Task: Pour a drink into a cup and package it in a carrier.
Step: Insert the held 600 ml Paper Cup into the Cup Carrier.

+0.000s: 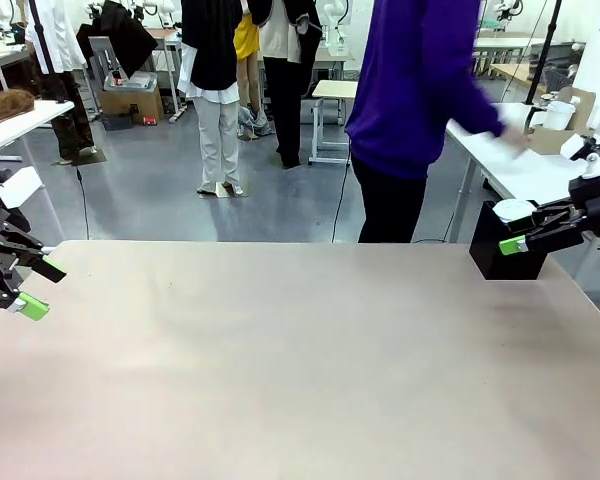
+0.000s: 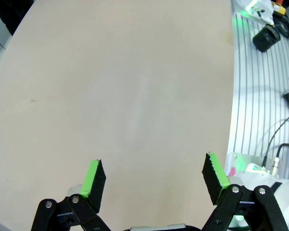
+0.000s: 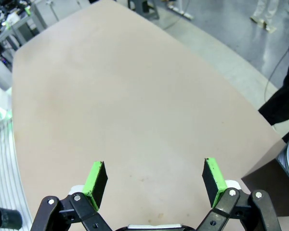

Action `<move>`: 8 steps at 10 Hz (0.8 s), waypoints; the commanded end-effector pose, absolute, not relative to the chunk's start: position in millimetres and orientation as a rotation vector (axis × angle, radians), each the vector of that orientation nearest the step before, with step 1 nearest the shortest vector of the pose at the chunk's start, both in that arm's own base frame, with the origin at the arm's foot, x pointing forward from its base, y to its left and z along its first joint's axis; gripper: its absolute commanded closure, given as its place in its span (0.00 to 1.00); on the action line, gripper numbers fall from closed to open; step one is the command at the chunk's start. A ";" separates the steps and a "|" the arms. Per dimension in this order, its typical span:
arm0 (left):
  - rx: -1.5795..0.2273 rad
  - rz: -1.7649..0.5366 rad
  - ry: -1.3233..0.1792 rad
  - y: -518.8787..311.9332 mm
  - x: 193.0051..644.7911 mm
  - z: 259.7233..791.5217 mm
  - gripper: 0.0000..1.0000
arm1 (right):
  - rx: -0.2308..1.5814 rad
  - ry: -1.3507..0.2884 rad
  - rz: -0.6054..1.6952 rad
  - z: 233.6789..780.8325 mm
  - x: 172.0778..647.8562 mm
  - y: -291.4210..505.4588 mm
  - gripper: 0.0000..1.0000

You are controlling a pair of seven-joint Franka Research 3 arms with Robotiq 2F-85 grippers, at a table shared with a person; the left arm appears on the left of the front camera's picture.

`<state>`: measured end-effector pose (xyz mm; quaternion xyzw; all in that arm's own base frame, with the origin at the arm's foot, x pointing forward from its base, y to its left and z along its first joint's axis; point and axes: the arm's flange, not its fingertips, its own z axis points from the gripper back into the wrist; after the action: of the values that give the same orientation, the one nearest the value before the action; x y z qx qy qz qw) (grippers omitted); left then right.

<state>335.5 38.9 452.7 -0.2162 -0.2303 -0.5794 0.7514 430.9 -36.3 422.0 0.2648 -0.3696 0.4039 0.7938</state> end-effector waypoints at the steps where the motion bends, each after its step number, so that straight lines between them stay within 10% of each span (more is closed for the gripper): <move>1: -0.491 -1.259 -0.517 38.1 334.8 454.2 0.00 | 0.553 -0.803 0.878 422.7 430.1 -38.7 0.00; 8: -0.491 -1.259 -0.517 38.1 334.8 454.2 0.00 | 0.553 -0.803 0.878 422.7 430.1 -38.7 0.00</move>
<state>335.5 38.9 452.7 -0.2162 -0.2303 -0.5794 0.7514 430.9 -36.3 422.0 0.2648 -0.3696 0.4039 0.7938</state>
